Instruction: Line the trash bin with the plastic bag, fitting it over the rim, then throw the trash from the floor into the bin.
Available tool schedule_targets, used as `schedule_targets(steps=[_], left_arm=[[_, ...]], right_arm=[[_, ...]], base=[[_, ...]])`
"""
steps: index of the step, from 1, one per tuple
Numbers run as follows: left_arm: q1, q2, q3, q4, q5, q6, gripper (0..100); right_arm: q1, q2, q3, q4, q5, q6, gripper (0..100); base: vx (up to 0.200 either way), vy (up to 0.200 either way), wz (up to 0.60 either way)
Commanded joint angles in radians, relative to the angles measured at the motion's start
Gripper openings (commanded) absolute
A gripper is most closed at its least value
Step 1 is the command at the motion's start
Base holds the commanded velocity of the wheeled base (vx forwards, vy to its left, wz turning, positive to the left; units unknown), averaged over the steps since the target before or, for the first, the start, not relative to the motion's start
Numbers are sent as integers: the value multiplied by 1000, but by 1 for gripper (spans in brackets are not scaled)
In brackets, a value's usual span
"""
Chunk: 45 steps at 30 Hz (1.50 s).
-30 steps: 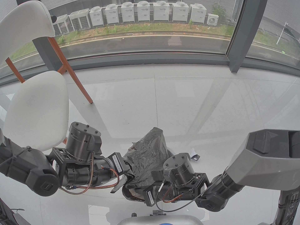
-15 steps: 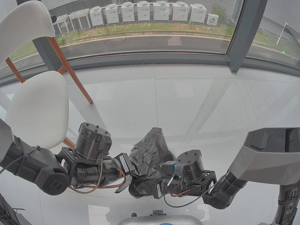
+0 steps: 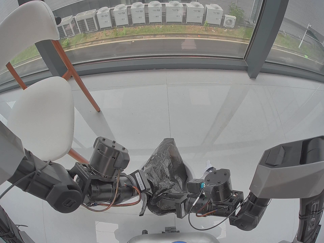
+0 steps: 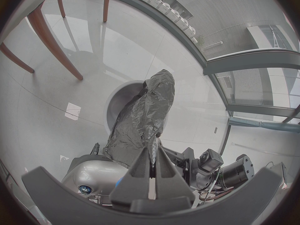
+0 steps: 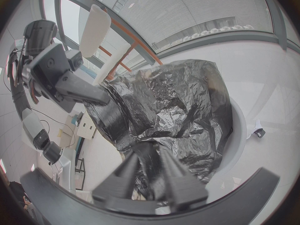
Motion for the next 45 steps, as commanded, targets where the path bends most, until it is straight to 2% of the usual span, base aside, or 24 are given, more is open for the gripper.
schedule_targets(steps=[1,4,7,9,11,15,16,17,20,26,27,32,38,39,45], left_arm=[[0,-4,2,2,0,-3,0],[1,-5,2,2,0,-3,0],[1,-5,0,2,0,-3,0],[1,-5,0,2,0,-3,0],[0,-5,0,2,0,-3,0],[0,-5,-1,2,-2,-4,0],[0,-5,-1,2,-2,-4,0],[0,-5,2,2,-2,-4,0],[-3,-7,2,4,-2,-6,0],[-7,-8,0,4,-2,-6,0],[-23,-8,0,4,-2,-6,0],[-40,-16,9,4,-3,-7,0],[-51,-30,15,5,-5,-9,0],[-53,-30,15,5,-5,-9,0],[-56,-30,15,7,-6,-10,0]], right_arm=[[5,-27,27,-6,10,10,100],[14,-110,74,6,44,24,100],[21,-173,131,5,99,33,100],[12,-256,177,6,166,44,100],[-3,-285,186,8,191,61,100],[-94,-285,157,8,185,102,100],[-94,-285,157,8,185,102,100],[-133,-266,124,9,185,104,100],[-163,-203,41,11,183,104,100],[-173,-133,-126,106,185,105,100],[-178,-111,-202,164,185,107,100],[-189,-76,-354,288,183,107,100],[-198,-19,-465,319,174,101,100],[-198,-6,-482,319,174,98,0],[-201,86,-591,324,174,98,0]], base=[[0,0,0],[0,0,0],[0,0,0],[0,0,0],[0,0,0],[0,0,0],[0,0,0],[0,0,0],[0,0,0],[0,0,0],[0,0,0],[0,0,0],[0,0,0],[0,0,0],[0,0,0]])
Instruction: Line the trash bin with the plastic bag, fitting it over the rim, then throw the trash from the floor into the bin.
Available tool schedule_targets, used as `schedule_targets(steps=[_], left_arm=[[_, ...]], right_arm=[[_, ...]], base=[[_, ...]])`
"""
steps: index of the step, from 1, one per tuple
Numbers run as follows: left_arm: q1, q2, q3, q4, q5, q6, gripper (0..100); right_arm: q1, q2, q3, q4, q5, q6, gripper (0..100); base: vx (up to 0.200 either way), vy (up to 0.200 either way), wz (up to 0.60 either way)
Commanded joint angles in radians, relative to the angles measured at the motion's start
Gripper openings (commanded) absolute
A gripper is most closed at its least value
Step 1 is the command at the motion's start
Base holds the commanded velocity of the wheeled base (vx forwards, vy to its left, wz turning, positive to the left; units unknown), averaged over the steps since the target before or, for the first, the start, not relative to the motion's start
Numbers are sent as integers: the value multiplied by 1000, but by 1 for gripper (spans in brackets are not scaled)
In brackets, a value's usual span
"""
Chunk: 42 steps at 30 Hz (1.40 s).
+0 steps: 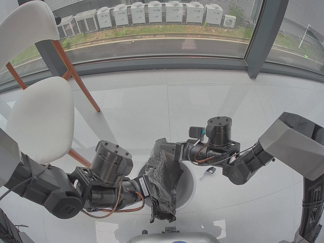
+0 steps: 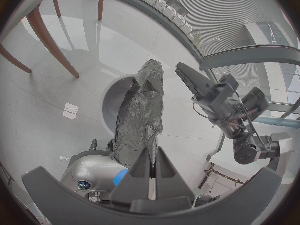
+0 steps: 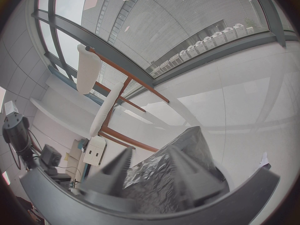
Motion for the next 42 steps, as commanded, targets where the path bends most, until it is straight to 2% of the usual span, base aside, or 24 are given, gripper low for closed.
schedule_targets(steps=[1,6,16,25,39,42], left_arm=[[-5,-5,1,1,-1,-2,0],[-16,-4,6,-1,-1,-2,0],[-17,-2,6,-2,-6,-2,0],[-80,7,7,-1,-12,-3,0],[-83,12,33,-1,-37,-2,0],[-83,12,33,-1,-38,-2,0]], right_arm=[[-3,98,-83,5,0,-1,0],[6,140,-153,39,1,-1,0],[8,137,-182,57,14,1,0],[-6,118,-172,51,17,-2,0],[9,118,-130,45,93,-4,0],[25,126,-92,45,107,-35,0]], base=[[0,0,0],[0,0,0],[0,0,0],[0,0,0],[0,0,0],[0,0,0]])
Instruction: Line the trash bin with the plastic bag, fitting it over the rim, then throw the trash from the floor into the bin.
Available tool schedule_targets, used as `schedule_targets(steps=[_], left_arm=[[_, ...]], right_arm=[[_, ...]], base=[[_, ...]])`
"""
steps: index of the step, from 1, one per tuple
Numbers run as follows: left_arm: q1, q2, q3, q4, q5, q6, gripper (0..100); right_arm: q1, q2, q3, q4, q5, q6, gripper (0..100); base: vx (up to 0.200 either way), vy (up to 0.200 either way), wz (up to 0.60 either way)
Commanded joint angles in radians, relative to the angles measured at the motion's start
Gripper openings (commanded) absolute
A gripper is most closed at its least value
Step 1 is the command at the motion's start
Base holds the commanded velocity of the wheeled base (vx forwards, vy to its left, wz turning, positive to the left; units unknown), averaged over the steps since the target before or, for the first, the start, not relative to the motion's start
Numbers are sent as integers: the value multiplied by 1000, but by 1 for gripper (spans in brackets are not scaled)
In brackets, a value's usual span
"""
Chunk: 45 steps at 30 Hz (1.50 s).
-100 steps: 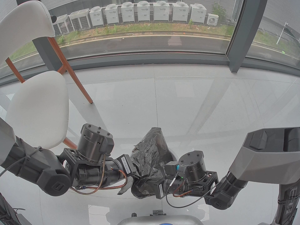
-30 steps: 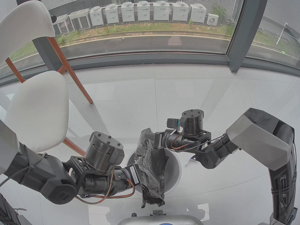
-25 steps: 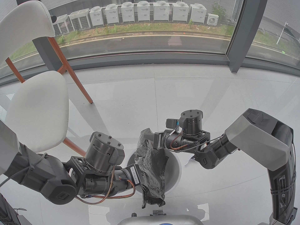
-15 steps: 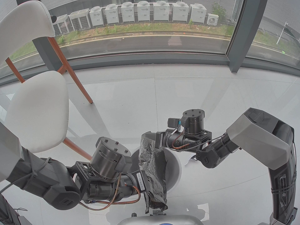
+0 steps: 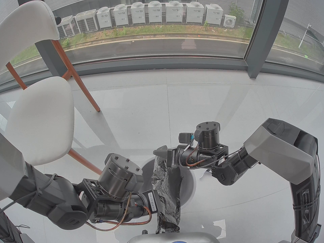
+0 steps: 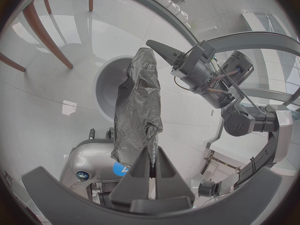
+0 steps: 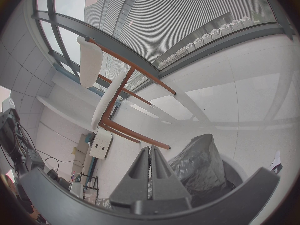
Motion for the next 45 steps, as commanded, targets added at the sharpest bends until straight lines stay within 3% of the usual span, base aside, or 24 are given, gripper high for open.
schedule_targets(steps=[1,7,18,31,36,45], left_arm=[[0,2,-1,-1,-1,0,0],[2,2,0,-1,-1,0,0],[10,17,-9,-2,-1,0,0],[57,37,-30,-7,2,0,0],[79,37,-53,-5,7,0,0],[111,37,-73,-2,5,-48,0]], right_arm=[[13,5,50,0,11,-36,0],[4,30,134,-1,19,-113,0],[-11,65,214,-4,31,-180,0],[-11,94,231,-32,31,-186,0],[-57,68,235,-116,28,-180,0],[-152,-127,347,-115,36,-176,0]], base=[[0,0,0],[0,0,0],[0,0,0],[0,0,0],[0,0,0],[0,0,0]])
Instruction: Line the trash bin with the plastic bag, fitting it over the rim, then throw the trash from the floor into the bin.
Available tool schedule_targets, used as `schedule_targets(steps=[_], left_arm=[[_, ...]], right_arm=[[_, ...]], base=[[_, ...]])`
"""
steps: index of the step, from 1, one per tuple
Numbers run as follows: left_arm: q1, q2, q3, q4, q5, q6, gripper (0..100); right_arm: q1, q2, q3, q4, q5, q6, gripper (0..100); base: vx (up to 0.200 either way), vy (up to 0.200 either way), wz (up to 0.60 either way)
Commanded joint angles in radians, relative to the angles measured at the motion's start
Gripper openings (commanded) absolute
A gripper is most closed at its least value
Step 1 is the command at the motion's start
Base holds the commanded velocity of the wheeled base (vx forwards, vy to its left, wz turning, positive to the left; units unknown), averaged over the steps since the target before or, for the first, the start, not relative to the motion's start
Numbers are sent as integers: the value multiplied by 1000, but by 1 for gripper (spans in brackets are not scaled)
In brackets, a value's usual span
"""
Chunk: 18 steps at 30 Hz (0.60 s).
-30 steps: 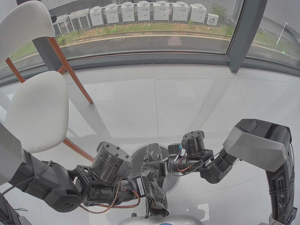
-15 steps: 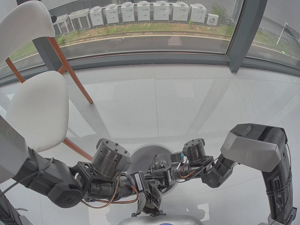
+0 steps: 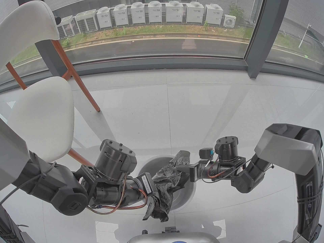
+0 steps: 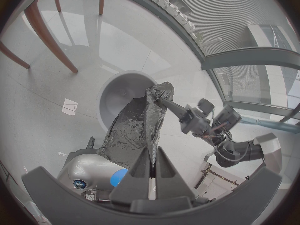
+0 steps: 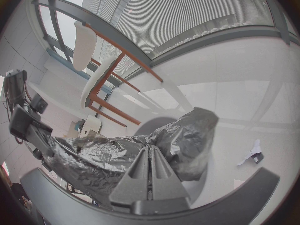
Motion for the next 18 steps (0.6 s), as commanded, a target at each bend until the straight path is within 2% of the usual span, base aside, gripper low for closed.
schedule_targets(steps=[1,4,7,9,18], left_arm=[[12,3,-9,2,0,-26,0],[12,8,-9,4,0,-29,0],[11,20,-17,4,0,-29,0],[9,19,-17,6,-2,-29,0],[-49,12,-11,76,-5,-58,0]], right_arm=[[-44,-120,67,-4,4,3,0],[-46,-171,127,-7,5,34,0],[-37,-229,196,-7,10,127,0],[-32,-229,203,-10,14,152,0],[-17,-108,44,-9,2,155,0]], base=[[0,0,0],[0,0,0],[0,0,0],[0,0,0],[0,0,0]])
